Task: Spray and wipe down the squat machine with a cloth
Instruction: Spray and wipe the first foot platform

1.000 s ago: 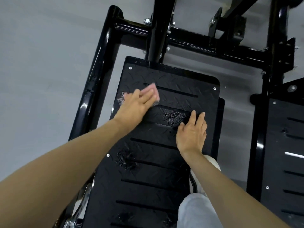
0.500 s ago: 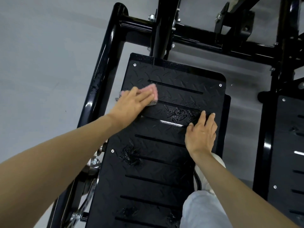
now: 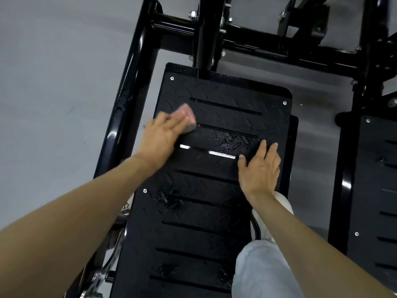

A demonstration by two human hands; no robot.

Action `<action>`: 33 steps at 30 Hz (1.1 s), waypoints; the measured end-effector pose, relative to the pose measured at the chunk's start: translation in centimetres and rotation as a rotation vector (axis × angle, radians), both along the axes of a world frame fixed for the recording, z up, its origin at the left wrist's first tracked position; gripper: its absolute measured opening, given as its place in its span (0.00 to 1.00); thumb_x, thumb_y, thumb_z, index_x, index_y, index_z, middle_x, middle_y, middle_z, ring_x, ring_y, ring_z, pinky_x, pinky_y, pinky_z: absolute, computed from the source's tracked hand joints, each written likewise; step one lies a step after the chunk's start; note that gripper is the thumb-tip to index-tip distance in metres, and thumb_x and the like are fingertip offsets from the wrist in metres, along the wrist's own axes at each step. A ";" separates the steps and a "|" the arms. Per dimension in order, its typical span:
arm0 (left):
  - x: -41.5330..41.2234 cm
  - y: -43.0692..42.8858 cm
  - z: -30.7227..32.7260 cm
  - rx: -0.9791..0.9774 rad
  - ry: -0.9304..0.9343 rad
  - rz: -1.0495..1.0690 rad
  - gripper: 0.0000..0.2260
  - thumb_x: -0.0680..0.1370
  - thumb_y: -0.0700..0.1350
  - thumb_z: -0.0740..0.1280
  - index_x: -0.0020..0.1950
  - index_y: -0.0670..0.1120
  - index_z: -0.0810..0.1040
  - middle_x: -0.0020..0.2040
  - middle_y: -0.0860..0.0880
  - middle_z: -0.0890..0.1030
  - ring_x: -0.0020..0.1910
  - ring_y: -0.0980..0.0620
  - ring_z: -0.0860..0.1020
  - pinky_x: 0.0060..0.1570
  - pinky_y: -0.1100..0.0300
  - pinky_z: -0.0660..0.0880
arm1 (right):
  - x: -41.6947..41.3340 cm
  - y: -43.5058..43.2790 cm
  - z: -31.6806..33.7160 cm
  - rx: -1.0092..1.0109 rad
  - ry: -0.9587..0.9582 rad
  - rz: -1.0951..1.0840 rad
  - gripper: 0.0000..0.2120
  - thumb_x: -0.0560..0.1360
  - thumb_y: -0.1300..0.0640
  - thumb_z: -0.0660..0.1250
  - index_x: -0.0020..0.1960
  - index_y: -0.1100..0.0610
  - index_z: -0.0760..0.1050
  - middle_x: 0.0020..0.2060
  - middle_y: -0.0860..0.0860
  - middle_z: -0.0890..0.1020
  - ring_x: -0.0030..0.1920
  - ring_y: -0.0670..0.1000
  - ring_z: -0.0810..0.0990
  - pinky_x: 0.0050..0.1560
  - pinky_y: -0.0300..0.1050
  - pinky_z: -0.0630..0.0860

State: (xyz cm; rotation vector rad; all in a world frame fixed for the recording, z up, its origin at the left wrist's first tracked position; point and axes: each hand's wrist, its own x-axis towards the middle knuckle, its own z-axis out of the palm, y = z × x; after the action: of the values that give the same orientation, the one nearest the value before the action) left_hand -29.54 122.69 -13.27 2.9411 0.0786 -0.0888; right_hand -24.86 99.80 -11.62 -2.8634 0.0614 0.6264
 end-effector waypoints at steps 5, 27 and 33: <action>1.6 -2.4 0.4 0.002 0.044 0.338 0.30 0.71 0.30 0.60 0.72 0.46 0.66 0.73 0.49 0.67 0.56 0.42 0.67 0.45 0.53 0.65 | 0.0 -0.7 0.1 -0.078 -0.008 -0.009 0.42 0.76 0.37 0.58 0.78 0.60 0.45 0.76 0.60 0.48 0.76 0.58 0.49 0.73 0.53 0.54; 9.1 -6.2 1.4 0.154 0.223 -0.439 0.37 0.73 0.30 0.65 0.77 0.52 0.55 0.76 0.53 0.56 0.63 0.45 0.63 0.64 0.50 0.65 | 0.8 -2.1 0.5 -0.082 0.048 -0.040 0.30 0.80 0.56 0.56 0.77 0.61 0.48 0.76 0.60 0.50 0.75 0.57 0.52 0.73 0.51 0.55; 7.1 -12.0 0.9 0.131 0.227 -0.474 0.31 0.75 0.32 0.60 0.76 0.47 0.56 0.75 0.48 0.58 0.60 0.44 0.65 0.59 0.48 0.69 | 1.2 -3.3 1.1 -0.013 0.037 -0.029 0.27 0.79 0.59 0.57 0.76 0.62 0.54 0.76 0.58 0.54 0.73 0.57 0.56 0.73 0.49 0.57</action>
State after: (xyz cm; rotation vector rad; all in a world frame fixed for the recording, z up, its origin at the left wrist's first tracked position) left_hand -22.47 110.71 -12.35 2.9985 -0.6026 -0.5019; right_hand -23.70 96.55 -10.50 -2.8584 0.1125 0.6752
